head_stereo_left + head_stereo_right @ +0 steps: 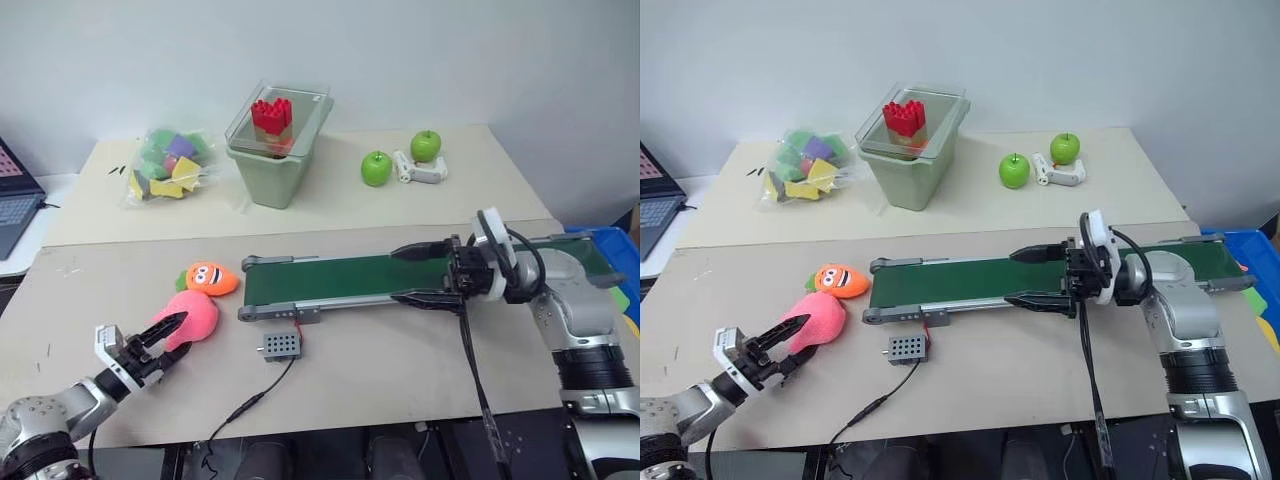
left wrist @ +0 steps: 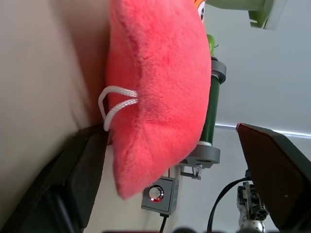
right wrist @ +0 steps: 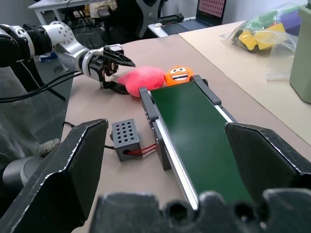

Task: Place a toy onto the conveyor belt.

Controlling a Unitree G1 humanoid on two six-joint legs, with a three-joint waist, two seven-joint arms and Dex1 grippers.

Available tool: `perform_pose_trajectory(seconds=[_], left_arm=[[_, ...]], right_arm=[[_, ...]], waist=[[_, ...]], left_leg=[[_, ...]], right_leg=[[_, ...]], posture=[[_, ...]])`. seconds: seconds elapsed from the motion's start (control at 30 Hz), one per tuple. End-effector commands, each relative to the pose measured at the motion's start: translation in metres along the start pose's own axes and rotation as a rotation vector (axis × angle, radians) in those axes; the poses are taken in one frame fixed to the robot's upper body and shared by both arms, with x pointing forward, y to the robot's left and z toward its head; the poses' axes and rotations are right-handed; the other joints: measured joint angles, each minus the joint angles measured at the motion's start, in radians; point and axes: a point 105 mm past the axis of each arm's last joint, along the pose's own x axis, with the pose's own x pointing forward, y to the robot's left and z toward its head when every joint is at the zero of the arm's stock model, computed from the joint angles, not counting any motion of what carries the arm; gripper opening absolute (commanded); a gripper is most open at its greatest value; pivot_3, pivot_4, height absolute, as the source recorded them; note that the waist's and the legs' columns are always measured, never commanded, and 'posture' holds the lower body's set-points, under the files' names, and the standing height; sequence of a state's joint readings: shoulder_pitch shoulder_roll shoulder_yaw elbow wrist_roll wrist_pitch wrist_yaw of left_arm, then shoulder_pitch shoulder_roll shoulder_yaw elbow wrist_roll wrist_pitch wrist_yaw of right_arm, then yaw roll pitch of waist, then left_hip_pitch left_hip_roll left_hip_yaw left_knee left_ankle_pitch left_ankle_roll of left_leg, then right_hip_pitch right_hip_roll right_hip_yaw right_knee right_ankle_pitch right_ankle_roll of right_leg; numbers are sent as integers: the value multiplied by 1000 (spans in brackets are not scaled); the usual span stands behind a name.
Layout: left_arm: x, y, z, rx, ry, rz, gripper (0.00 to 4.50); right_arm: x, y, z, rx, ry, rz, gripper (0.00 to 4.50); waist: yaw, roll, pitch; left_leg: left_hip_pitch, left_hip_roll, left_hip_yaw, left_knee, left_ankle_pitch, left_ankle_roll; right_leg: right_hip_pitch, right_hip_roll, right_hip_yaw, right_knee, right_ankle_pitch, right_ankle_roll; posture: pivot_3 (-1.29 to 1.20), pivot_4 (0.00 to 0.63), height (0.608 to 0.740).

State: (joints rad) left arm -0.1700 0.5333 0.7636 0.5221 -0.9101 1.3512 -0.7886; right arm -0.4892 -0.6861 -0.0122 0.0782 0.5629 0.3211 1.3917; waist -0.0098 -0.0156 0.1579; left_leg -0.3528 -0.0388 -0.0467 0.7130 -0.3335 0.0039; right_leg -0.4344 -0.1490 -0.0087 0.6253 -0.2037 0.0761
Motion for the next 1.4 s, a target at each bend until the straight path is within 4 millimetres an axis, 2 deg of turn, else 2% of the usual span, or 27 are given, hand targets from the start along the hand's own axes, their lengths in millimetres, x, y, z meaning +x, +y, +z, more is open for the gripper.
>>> perform_pose_trajectory(seconds=[0.03, 0.23, 0.27, 0.4, 0.5, 0.6, 0.7, 0.77, 0.87, 0.93, 0.97, 1.03, 1.1, 1.17, 1.27, 1.33, 1.4], left_arm=[[5, 7, 0, 2, -32, 33, 3948], [2, 4, 6, 23, -78, 30, 1991], [1, 2, 7, 23, -87, 27, 1517], [-6, -1, 11, 32, -105, 24, 115], [-14, -6, 5, 51, -71, 28, 22], [-28, -29, 3, 134, -56, -50, 22], [-38, -58, 20, 253, -118, -109, 22], [-38, -79, 33, 374, -153, -134, 22], [-23, -118, 59, 575, -226, -161, 22], [-4, -146, 67, 724, -245, -174, 22], [7, -156, 67, 777, -226, -165, 22], [29, -175, 44, 918, -94, -189, 22], [51, -177, 20, 1134, 29, -131, 22], [64, -178, 2, 1281, 103, -125, 22], [71, -158, -26, 1446, 259, -115, 22], [71, -138, -36, 1654, 355, -63, 22], [75, -131, -32, 1778, 324, -24, 22]], right_arm=[[-5, 1, 10, -42, -5, -9, 4500], [-5, 1, 9, -43, 0, -10, 4500], [-4, 1, 8, -43, 0, -9, 4500], [-3, 0, 7, -42, 0, -8, 4500], [-3, -1, 5, -40, 0, -7, 4500], [-3, -1, 4, -38, 1, -5, 4500], [-2, -1, 3, -36, 1, -1, 4500], [-1, -1, 3, -34, 0, 3, 4500], [1, -3, 2, -32, -1, 11, 4500], [3, -3, 2, -32, -3, 18, 4500], [4, -4, 2, -32, -3, 21, 4500], [6, -4, 1, -31, -4, 28, 4500], [8, -4, 0, -29, -5, 34, 4500], [10, -4, 0, -28, -8, 40, 4500], [12, -5, 0, -31, -9, 44, 4500], [13, -5, -1, -33, -8, 47, 4500], [13, -5, -1, -32, -7, 49, 4500]], waist=[[1, 1, -1], [-4, 1, -1], [-4, 1, -1], [-4, 1, -1], [-10, 1, -1], [-19, 0, 0], [-14, 0, 0], [-7, 0, 0], [5, 0, 0], [10, 0, 0], [9, 0, 0], [5, 0, 0], [-4, 0, 0], [-10, 0, 0], [-28, 0, 0], [-38, 0, 0], [-37, 0, 0]], left_leg=[[0, 0, 0, 0, 0, 0], [0, 0, 0, 0, 0, 0], [0, 0, 0, 0, 0, 0], [0, 0, 0, 0, 0, 0], [0, 0, 0, 0, 0, 0], [0, 1, 0, -1, 0, 0], [-1, 1, 0, -1, 0, 0], [-1, 1, 0, 0, 0, 0], [-1, 1, -1, 0, 0, -1], [-1, 1, -2, 0, 1, -2], [-1, 1, -2, 0, 1, -2], [-1, 1, -2, 0, 1, -2], [-1, 1, -2, -1, 0, -1], [-1, 0, -1, -2, -1, 0], [-3, 0, -1, -4, -2, -1], [-3, 0, -1, -4, -2, -1], [-2, 0, -1, -5, -1, -1]], right_leg=[[0, 0, 0, 0, 0, 0], [0, 0, 0, 0, 0, 0], [0, 0, 0, 0, 0, 0], [0, 0, 0, 0, 0, 0], [0, 0, 0, -1, 0, 0], [-1, 0, 1, -1, 0, 0], [-2, 0, 1, -1, 0, 0], [-2, 0, 0, -2, 0, -1], [-1, 0, 0, -5, 0, -1], [1, 0, -2, -8, 2, -4], [1, 1, -3, -9, 2, -4], [2, 1, -3, -11, 2, -4], [3, 1, -3, -10, 2, -3], [2, 1, -3, -11, 2, -3], [-2, 1, -2, -12, 2, -3], [-4, 2, -2, -12, 2, -3], [-4, 2, -1, -12, 3, -4]], posture=[[0, 150, 740], [0, 150, 740], [0, 150, 740], [0, 150, 740], [0, 150, 740], [0, 150, 740], [0, 150, 740], [0, 150, 740], [0, 150, 740], [0, 150, 740], [0, 150, 740], [0, 150, 740], [0, 150, 740], [0, 150, 740], [0, 150, 740], [0, 150, 740], [0, 150, 740]])
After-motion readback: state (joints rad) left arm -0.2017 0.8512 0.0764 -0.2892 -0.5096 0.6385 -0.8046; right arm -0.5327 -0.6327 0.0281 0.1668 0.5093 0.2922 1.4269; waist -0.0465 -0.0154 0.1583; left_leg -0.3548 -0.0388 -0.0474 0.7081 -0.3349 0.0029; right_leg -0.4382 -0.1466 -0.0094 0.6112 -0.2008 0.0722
